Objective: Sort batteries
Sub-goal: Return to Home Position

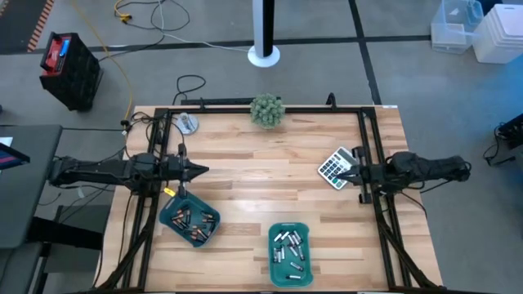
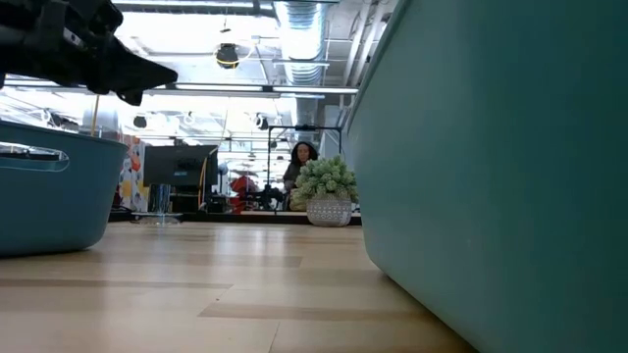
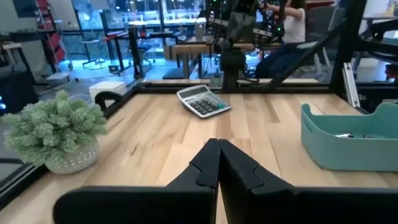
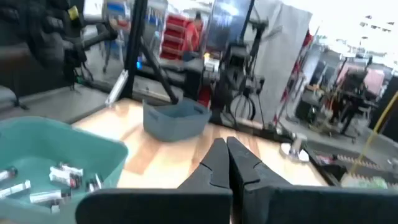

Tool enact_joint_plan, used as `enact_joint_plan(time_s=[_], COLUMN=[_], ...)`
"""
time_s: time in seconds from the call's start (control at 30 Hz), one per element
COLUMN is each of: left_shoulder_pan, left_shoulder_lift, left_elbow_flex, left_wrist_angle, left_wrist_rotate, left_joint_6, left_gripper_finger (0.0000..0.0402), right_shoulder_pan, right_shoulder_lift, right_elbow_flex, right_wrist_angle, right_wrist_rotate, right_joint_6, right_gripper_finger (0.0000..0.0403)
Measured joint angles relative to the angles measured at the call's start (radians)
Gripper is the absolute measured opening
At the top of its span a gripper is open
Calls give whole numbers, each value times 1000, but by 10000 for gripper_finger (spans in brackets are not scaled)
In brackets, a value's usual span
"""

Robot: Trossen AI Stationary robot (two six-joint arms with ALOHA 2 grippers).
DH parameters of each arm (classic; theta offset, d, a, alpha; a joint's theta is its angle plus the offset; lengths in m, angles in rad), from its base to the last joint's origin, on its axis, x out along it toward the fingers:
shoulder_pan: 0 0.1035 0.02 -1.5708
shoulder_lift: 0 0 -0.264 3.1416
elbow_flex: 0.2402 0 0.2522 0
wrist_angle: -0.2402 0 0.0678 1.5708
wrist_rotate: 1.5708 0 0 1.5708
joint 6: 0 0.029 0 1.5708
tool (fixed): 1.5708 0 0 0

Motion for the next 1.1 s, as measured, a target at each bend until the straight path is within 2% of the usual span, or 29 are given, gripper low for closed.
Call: enact_joint_plan(time_s=[0.2, 0.37, 0.53, 0.87, 1.1], left_shoulder_pan=[3, 3, 3, 3, 3], left_shoulder_lift=[-35, -158, -292, -293, -290], left_elbow_flex=[-11, -12, -48, -141, -154], left_wrist_angle=[-17, -137, -174, -31, -54], left_wrist_rotate=[8, -5, -4, 42, 42], left_joint_6=[24, 0, 0, 17, -13], left_gripper_finger=[0, 0, 0, 0, 0], right_shoulder_pan=[-10, -9, -9, -9, -9], right_shoulder_lift=[-6, -6, -6, -6, -6], right_elbow_flex=[-6, -5, -4, -8, -56], right_wrist_angle=[-25, -38, -34, -39, -33], right_wrist_rotate=[0, 0, 0, 0, 1], right_joint_6=[2, 4, 4, 4, 31], right_gripper_finger=[0, 0, 0, 0, 0])
